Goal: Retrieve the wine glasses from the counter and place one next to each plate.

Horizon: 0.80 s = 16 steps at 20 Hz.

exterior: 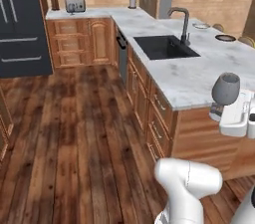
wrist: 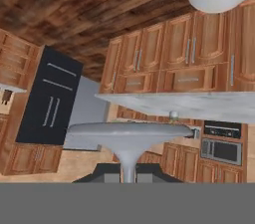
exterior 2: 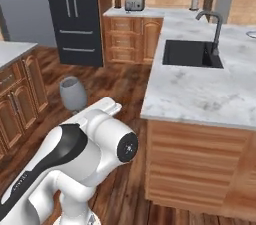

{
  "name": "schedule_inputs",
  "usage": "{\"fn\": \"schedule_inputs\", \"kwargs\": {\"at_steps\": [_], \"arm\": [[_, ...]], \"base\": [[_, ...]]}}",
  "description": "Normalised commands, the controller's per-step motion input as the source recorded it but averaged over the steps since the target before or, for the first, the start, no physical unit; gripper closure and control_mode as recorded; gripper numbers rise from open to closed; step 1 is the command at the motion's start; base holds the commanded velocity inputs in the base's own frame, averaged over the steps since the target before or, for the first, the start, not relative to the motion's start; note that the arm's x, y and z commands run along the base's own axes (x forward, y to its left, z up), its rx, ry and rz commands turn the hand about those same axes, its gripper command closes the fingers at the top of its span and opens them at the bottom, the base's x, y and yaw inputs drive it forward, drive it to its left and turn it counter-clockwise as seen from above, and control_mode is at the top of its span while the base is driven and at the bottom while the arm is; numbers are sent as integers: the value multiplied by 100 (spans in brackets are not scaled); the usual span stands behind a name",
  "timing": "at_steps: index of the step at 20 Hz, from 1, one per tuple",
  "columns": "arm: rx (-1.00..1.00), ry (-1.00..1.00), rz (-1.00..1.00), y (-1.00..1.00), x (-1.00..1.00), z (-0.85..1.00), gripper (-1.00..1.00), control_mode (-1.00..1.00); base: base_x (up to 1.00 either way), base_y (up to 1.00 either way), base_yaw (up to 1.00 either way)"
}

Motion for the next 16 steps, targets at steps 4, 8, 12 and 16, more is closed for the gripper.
{"fn": "schedule_inputs", "kwargs": {"at_steps": [4, 8, 12, 16], "arm": [[0, 0, 0, 0, 0, 0, 100, 100], [0, 0, 0, 0, 0, 0, 100, 100], [0, 0, 0, 0, 0, 0, 100, 100], [0, 0, 0, 0, 0, 0, 100, 100]], "base": [[-20, -100, 43], [-12, -100, 24], [-58, -100, 2], [-38, -100, 0]]}}
